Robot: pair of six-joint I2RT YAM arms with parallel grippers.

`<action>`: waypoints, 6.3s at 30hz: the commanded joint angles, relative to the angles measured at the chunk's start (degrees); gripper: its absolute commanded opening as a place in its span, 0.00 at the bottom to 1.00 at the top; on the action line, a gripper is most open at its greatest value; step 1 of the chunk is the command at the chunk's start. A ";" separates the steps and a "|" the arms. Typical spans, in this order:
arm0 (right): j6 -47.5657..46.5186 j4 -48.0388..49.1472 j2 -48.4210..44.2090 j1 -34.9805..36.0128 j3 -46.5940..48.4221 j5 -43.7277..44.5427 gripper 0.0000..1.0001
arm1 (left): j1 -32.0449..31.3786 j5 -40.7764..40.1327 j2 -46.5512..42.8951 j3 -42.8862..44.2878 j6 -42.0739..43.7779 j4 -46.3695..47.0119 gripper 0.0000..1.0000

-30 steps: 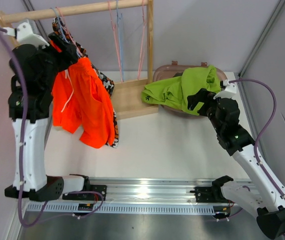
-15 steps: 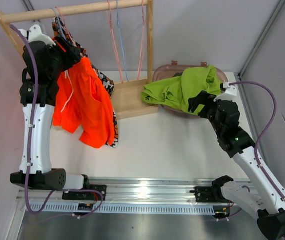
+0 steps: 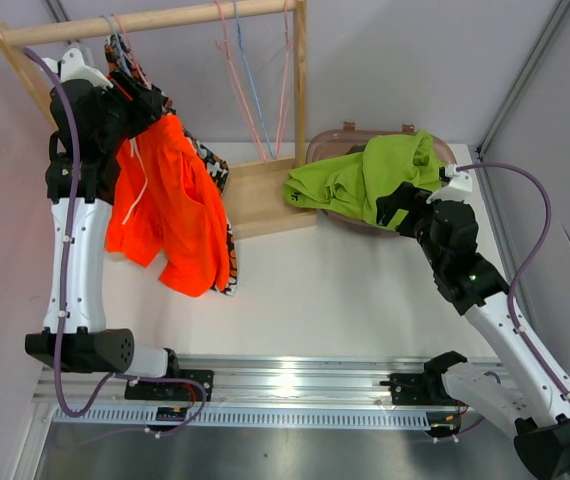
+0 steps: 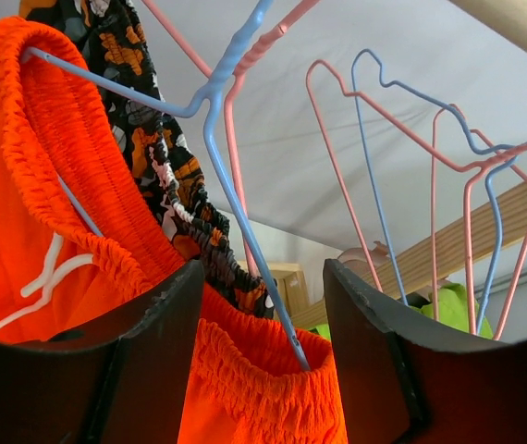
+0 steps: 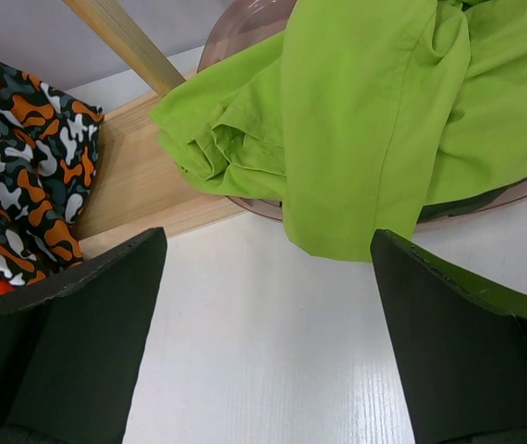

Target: Remove the shorts from the hanger

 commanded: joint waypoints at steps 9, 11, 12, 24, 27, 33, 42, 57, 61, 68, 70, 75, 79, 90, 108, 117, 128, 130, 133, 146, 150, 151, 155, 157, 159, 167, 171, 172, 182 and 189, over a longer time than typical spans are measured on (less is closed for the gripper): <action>0.09 1.68 -0.24 0.31 -1.62 0.70 0.99 | 0.70 1.91 0.59 0.06 -2.40 4.68 0.32; 0.18 1.85 -0.33 0.31 -1.89 0.87 0.99 | 0.61 2.09 0.76 0.41 -2.49 4.86 0.24; 0.18 1.85 -0.33 0.31 -2.06 0.87 0.99 | 0.70 2.18 0.94 0.58 -2.49 4.69 0.15; 0.45 2.20 -0.77 0.57 -2.15 0.26 0.99 | 1.05 3.32 2.34 5.75 -2.14 1.36 0.00; -0.08 2.99 -1.12 1.28 -1.28 -0.35 0.99 | 0.96 3.58 2.52 9.89 -1.96 -0.23 0.00; -2.89 5.45 -0.95 6.54 4.43 -2.29 0.99 | 0.96 5.33 4.98 23.42 -1.88 -7.35 0.00; -6.41 11.15 7.29 23.49 17.44 -6.77 0.99 | 0.96 7.62 2.17 26.51 -4.07 -7.01 0.00; -10.45 18.20 33.41 46.27 39.24 -8.27 1.00 | 1.49 3.94 -3.98 21.25 -7.06 -2.97 0.00; -11.24 18.03 38.77 48.56 45.03 -8.27 0.99 | 1.75 3.67 -7.84 15.01 -8.12 0.63 0.00; -14.85 14.34 49.23 51.02 61.20 -7.39 0.99 | 2.28 3.85 -10.04 12.28 -7.50 0.29 0.00; -15.11 14.07 52.03 51.11 65.16 -7.21 1.00 | 2.81 4.55 -10.92 11.49 -7.76 0.55 0.00; -13.36 15.21 55.83 51.29 67.90 -7.03 0.99 | 4.21 6.48 -13.03 8.94 -9.34 1.61 0.00; -13.09 15.13 57.67 52.16 67.81 -7.13 0.63 | 6.23 7.45 -14.61 6.48 -11.10 3.45 0.00; -12.83 15.56 56.45 54.98 63.68 -4.14 0.00 | 8.43 10.88 -16.90 0.94 -15.06 7.58 0.00; -15.12 9.06 53.55 72.38 56.22 7.64 0.00 | 11.68 9.91 -11.99 4.62 -14.18 9.61 0.00; -11.42 10.91 53.89 72.56 50.93 7.82 0.00 | 12.56 11.40 -11.62 7.01 -14.09 8.20 0.00; -13.53 8.62 48.11 70.89 42.35 11.86 0.00 | 12.56 18.00 -21.55 -8.11 -5.40 -7.15 0.08; -13.53 7.57 43.56 70.71 34.29 12.21 0.00 | 12.56 15.90 -24.54 -13.81 -2.41 -11.91 0.46; -11.34 4.85 39.06 70.01 24.44 12.30 0.00 | 12.48 14.05 -29.27 -22.57 0.49 -14.55 0.75; -4.21 4.66 40.88 68.52 13.05 8.17 0.00 | 11.86 21.68 -43.96 -53.37 -2.39 -12.98 0.80; -5.35 4.75 43.69 67.64 15.25 6.68 0.00 | 10.11 26.59 -45.55 -55.48 -5.65 -11.40 0.80; -5.53 5.02 43.87 67.37 15.43 6.50 0.00 | 9.41 27.13 -45.55 -55.84 -6.09 -11.05 0.80; -5.62 5.46 44.23 66.50 15.95 5.97 0.00 | 8.08 27.31 -46.96 -58.30 -8.82 -9.91 0.79; -5.53 5.54 44.05 66.14 15.69 6.06 0.00 | 7.73 27.66 -47.75 -60.23 -9.52 -9.73 0.79; -5.18 5.72 43.79 65.44 15.43 5.97 0.00 | 7.47 27.93 -48.89 -62.86 -10.75 -8.77 0.78; -4.48 7.74 41.42 62.19 13.32 4.39 0.00 | -5.59 19.42 -51.09 -72.89 -19.70 3.07 0.75; -4.48 7.66 40.98 61.66 12.88 4.30 0.00 | -12.72 12.65 -48.90 -75.44 -22.35 7.84 0.73; -4.48 7.65 40.98 61.48 12.79 4.13 0.00 | -13.88 10.90 -48.55 -75.53 -23.05 8.63 0.73; -3.69 7.92 39.83 60.69 10.68 3.86 0.00 | -19.51 -0.10 -41.61 -78.77 -26.22 18.38 0.61; -3.69 8.09 38.95 59.73 9.54 3.51 0.00 | -21.97 -2.13 -36.77 -79.57 -27.98 22.96 0.38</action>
